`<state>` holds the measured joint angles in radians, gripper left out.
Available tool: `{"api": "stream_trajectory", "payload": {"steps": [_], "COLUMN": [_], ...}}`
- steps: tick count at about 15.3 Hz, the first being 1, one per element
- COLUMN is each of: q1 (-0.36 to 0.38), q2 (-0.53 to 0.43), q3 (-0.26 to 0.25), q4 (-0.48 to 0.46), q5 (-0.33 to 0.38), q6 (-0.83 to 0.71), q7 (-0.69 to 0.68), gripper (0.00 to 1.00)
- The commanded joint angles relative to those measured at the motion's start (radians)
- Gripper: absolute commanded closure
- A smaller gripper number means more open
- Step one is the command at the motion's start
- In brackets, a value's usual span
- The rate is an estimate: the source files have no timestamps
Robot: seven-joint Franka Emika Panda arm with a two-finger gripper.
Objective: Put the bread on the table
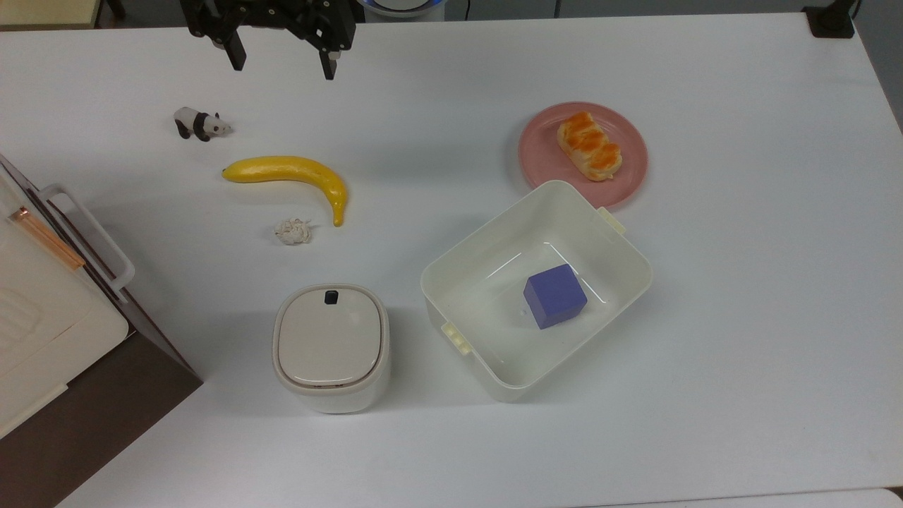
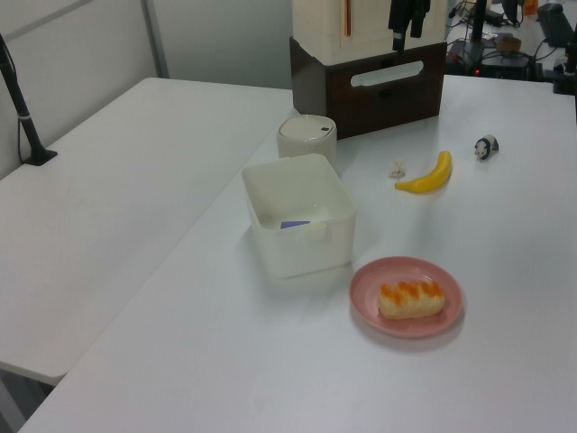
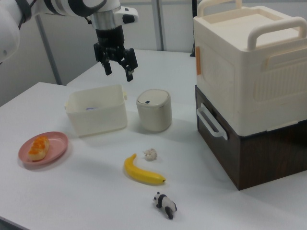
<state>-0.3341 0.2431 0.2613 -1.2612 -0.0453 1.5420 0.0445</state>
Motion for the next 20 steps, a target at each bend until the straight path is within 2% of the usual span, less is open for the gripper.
{"api": "stream_trajectory", "payload": {"steps": [1, 20], "q1": [0.003, 0.003], "q2": [-0.004, -0.005], "q3": [-0.004, -0.005], "q4": [0.016, 0.014], "q5": [0.018, 0.016], "q6": [-0.051, -0.059], "q7": [-0.006, -0.072], "gripper": [0.00, 0.00]}}
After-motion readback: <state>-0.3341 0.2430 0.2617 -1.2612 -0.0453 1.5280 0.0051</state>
